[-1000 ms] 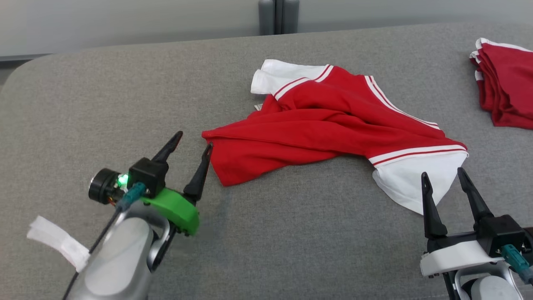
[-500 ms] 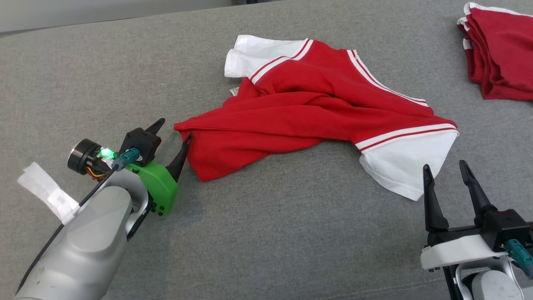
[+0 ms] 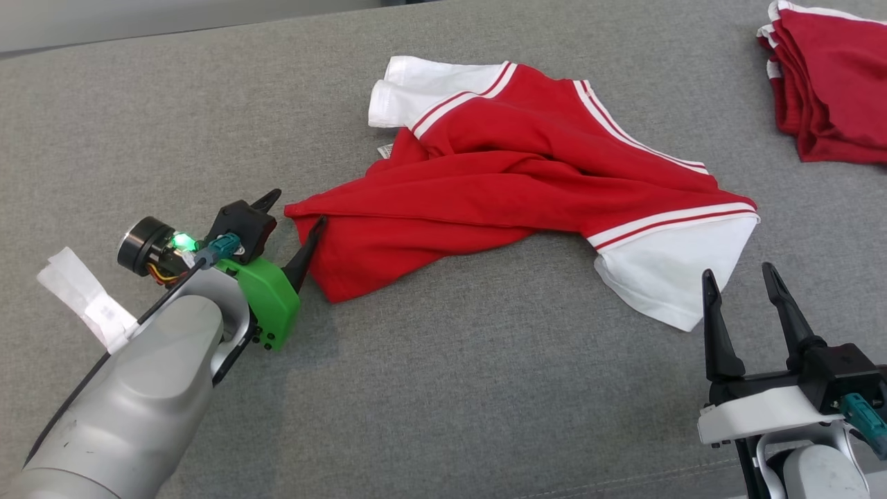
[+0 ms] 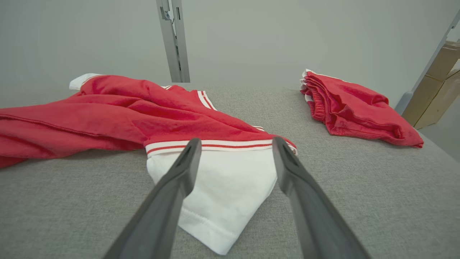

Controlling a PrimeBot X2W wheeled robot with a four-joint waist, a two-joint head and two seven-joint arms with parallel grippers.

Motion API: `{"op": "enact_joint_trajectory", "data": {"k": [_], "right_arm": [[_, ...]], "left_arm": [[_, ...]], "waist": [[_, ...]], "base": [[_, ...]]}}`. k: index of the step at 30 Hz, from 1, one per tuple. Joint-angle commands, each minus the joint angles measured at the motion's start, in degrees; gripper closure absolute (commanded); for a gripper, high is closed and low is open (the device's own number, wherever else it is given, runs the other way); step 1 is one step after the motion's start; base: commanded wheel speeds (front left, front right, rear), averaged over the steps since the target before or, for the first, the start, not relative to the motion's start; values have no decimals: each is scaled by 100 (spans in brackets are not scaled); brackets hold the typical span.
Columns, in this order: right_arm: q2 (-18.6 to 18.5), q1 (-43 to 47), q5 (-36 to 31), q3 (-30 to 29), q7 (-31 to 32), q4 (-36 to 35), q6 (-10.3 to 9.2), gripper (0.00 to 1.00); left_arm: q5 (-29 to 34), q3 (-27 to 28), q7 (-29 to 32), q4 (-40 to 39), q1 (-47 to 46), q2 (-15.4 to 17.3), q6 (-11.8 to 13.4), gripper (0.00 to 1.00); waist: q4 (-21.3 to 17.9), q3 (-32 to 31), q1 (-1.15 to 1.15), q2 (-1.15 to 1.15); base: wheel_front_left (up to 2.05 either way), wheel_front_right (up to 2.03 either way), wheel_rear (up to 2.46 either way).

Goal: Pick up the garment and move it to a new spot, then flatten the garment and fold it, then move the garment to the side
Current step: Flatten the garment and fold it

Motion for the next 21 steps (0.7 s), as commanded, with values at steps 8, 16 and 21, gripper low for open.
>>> {"op": "enact_joint_trajectory", "data": {"k": [8, 16, 21], "right_arm": [[-4, -38, 66, -4, -13, 16, -11, 0], [-5, 155, 93, -102, -13, 62, -11, 0], [-6, 403, 123, -231, -13, 102, -11, 0]], "left_arm": [[-270, -295, -57, 209, -224, 39, 11, 73], [-328, -151, -46, -55, -122, -7, 17, 100], [-122, 220, -46, -872, 500, 154, 263, 100]], "waist": [[-82, 23, 0, 0], [41, -191, 0, 0], [229, -575, 0, 0]], "base": [[0, 0, 0], [0, 0, 0], [0, 0, 0]]}}
